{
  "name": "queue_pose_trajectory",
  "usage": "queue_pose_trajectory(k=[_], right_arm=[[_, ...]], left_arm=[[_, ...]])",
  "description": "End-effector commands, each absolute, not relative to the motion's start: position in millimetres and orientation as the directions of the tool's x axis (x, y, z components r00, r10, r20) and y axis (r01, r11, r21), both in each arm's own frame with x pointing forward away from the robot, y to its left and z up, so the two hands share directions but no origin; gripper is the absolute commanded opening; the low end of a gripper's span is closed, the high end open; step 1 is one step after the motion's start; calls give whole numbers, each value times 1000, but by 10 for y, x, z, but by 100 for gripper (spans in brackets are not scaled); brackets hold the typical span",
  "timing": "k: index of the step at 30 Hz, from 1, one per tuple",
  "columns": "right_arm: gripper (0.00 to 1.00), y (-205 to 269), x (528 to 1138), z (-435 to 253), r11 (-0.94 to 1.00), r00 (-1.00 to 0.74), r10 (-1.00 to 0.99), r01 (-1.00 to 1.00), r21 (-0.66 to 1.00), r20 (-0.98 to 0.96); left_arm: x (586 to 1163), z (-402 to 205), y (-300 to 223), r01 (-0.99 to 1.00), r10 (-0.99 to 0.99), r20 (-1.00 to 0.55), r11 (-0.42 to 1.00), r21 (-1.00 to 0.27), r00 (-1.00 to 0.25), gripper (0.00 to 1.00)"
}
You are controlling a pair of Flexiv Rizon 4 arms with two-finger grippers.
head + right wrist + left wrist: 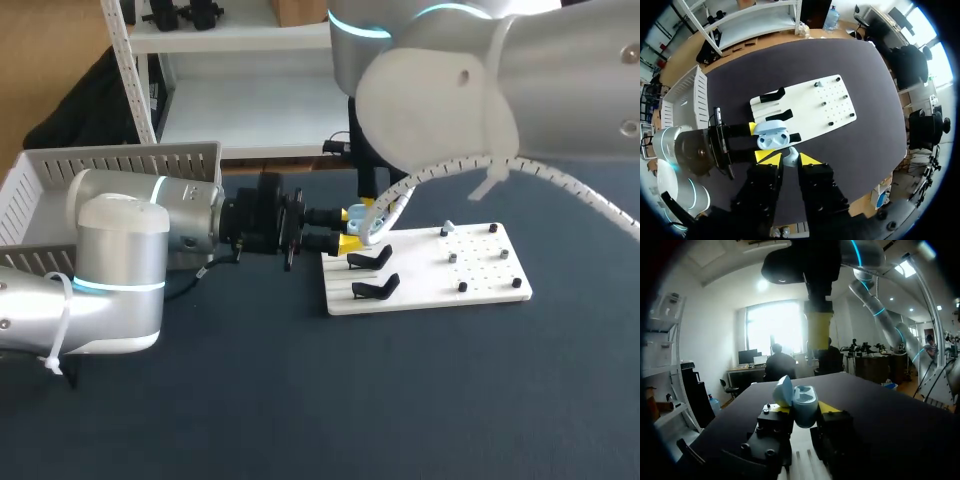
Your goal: Pick up each earbud case from the left stands, insert the matching earbuds, close the lid, and place the case in the box.
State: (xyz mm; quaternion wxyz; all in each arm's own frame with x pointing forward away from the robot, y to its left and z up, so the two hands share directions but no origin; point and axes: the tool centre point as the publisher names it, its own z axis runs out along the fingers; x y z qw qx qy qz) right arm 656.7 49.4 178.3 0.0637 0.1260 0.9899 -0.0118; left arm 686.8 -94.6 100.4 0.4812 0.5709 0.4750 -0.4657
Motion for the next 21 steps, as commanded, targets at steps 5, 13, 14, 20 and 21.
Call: queue_pose_trajectory(k=[5,13,14,20,21], right_arm=[[0,486,6519,1763,968,-958,250,250,16,-140],[0,565,6576,1740,971,-961,238,239,10,-142],[0,571,6586,1736,971,-961,238,239,10,-143],[0,594,6635,1686,971,-960,237,240,-2,-146],[0,597,6643,1674,970,-960,238,242,-7,-146]], left_arm=[[6873,996,-944,990,91,-989,-86,108,116,0],[6873,996,-944,990,91,-989,-86,108,116,0],[6873,996,-944,990,91,-989,-86,108,116,0],[6873,996,-944,990,91,-989,-86,108,116,0],[6873,996,-944,990,91,-989,-86,108,116,0]])
